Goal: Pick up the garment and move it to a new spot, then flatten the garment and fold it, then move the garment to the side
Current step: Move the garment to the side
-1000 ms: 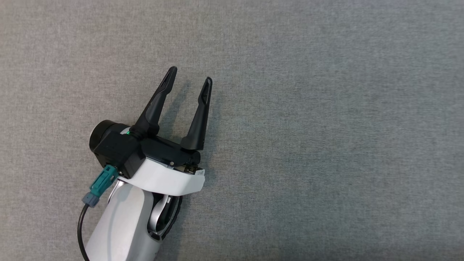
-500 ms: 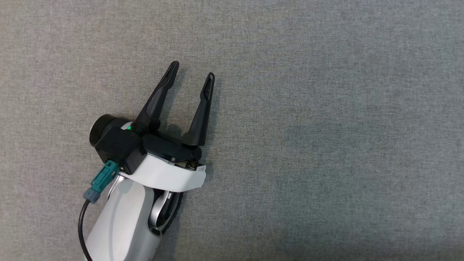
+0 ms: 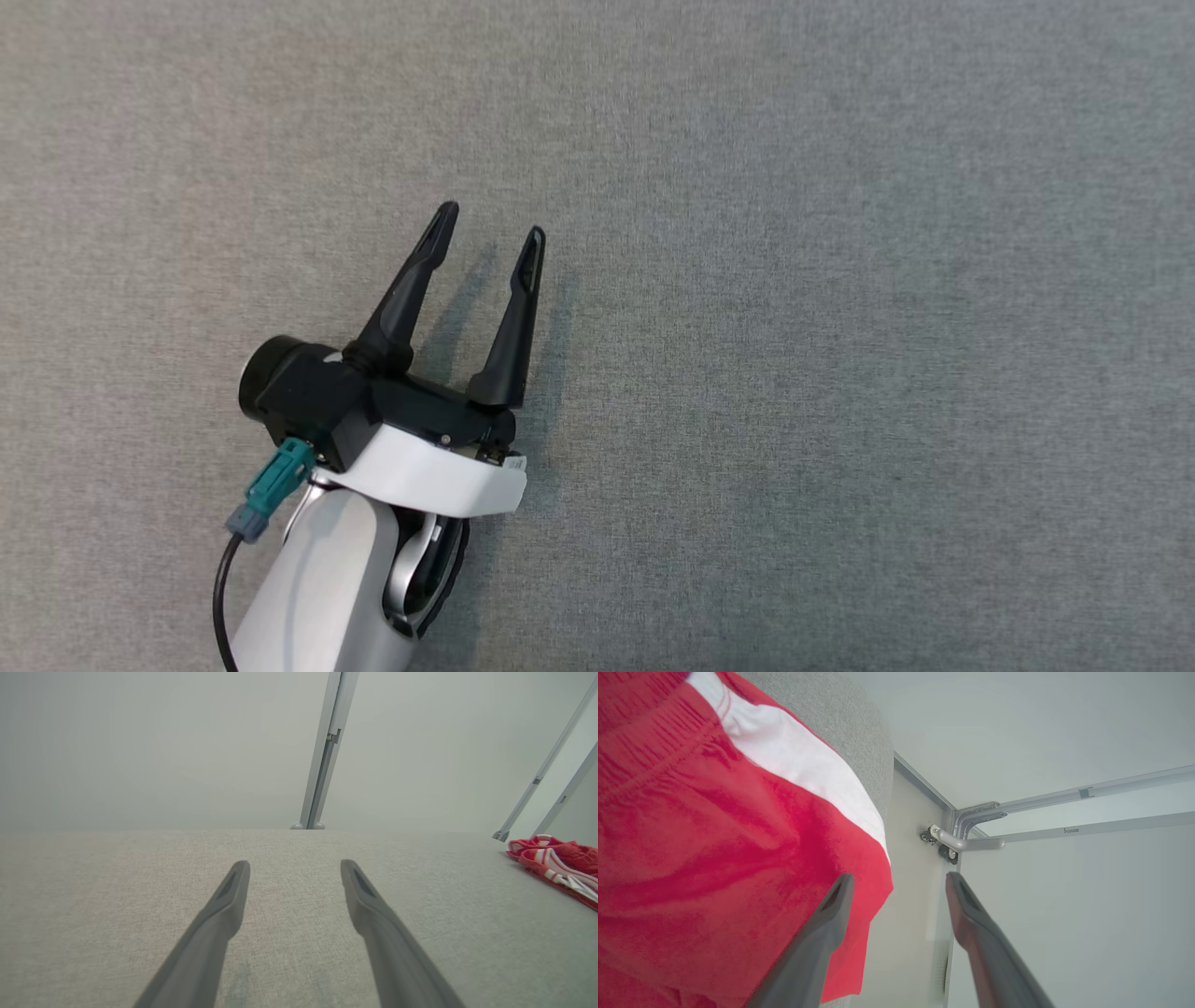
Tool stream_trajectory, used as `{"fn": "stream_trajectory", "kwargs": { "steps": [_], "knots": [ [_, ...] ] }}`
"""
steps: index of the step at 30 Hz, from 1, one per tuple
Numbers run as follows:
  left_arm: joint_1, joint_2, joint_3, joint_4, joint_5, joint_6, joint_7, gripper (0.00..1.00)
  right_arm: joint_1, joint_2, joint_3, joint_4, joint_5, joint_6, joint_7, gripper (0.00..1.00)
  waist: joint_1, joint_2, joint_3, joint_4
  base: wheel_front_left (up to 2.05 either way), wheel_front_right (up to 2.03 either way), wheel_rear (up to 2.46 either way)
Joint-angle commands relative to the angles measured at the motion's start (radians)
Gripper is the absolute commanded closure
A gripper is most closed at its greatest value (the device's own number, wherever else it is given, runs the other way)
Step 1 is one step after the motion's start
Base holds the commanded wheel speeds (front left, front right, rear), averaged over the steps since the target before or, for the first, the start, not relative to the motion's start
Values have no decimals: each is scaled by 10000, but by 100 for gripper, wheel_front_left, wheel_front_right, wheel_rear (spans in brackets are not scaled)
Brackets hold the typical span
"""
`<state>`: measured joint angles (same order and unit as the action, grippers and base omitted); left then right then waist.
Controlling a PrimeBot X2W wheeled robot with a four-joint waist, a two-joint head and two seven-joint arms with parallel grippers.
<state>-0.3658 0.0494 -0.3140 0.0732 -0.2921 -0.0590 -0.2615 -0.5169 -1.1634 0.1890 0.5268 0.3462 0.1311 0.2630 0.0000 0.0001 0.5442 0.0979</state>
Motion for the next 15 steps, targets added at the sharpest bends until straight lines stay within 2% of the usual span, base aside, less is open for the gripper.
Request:
{"fn": "stream_trajectory", "kwargs": {
  "steps": [1, 8, 12, 15],
  "knots": [
    [126, 32, 22, 12, -45, 60, -31, 0, 148, 5, -60, -45, -191, -7, 90, 0, 0, -1, -414, 20, 0, 0, 0],
    [715, 33, 85, 14, -146, 193, -31, 0, -138, 363, -393, -485, -977, -7, 83, 0, 0, -1, -1535, 41, 0, 0, 0],
    [1113, 32, 367, -102, -245, 346, -31, 0, -582, 1357, -551, -1284, -1353, -7, -575, 0, 0, -1, -2295, -39, 0, 0, 0],
    [1387, 33, 700, -243, -347, 419, -30, 0, -901, 2542, -618, -1915, -1415, -5, -1304, 0, 0, -1, -2869, -120, 0, 0, 0]
  ]
}}
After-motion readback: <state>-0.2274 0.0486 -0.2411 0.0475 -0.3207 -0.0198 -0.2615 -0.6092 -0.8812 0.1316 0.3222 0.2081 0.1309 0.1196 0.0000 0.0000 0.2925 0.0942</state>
